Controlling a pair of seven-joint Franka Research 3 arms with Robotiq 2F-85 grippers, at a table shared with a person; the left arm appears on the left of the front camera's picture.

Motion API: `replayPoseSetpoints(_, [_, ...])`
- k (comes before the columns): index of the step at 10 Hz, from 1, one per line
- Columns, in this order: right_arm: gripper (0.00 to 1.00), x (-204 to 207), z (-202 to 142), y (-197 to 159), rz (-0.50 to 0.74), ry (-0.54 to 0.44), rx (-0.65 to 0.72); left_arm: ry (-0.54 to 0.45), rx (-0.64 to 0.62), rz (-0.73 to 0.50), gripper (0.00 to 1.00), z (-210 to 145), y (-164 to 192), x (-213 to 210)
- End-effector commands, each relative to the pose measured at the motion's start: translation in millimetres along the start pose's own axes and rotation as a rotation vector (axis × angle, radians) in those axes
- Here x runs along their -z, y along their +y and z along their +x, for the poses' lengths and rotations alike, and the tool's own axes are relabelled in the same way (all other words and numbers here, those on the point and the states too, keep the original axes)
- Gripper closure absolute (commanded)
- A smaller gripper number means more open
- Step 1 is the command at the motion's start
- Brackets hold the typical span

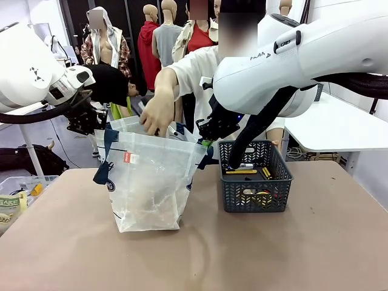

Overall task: Transfer purchased items from the store into the shopping bag.
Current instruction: Move the Reusable shopping bag to the right side of the table.

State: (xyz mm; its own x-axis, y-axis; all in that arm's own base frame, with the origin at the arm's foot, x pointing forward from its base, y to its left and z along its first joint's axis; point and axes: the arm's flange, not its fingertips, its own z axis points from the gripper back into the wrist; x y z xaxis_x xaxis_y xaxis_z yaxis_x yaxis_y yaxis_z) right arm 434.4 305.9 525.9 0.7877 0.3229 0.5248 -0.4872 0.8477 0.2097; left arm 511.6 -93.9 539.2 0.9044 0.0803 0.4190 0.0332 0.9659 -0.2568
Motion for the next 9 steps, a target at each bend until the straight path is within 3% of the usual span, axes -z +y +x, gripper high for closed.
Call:
replayPoseSetpoints(1, [1.00,-0.1,0.0,-1.0,0.000,0.000,0.002,-0.005,-0.005,0.002,1.00,2.0,3.2,-1.6])
replayPoseSetpoints(9, [1.00,-0.1,0.0,-1.0,0.000,0.000,0.002,-0.005,-0.005,0.002,1.00,2.0,3.2,-1.6])
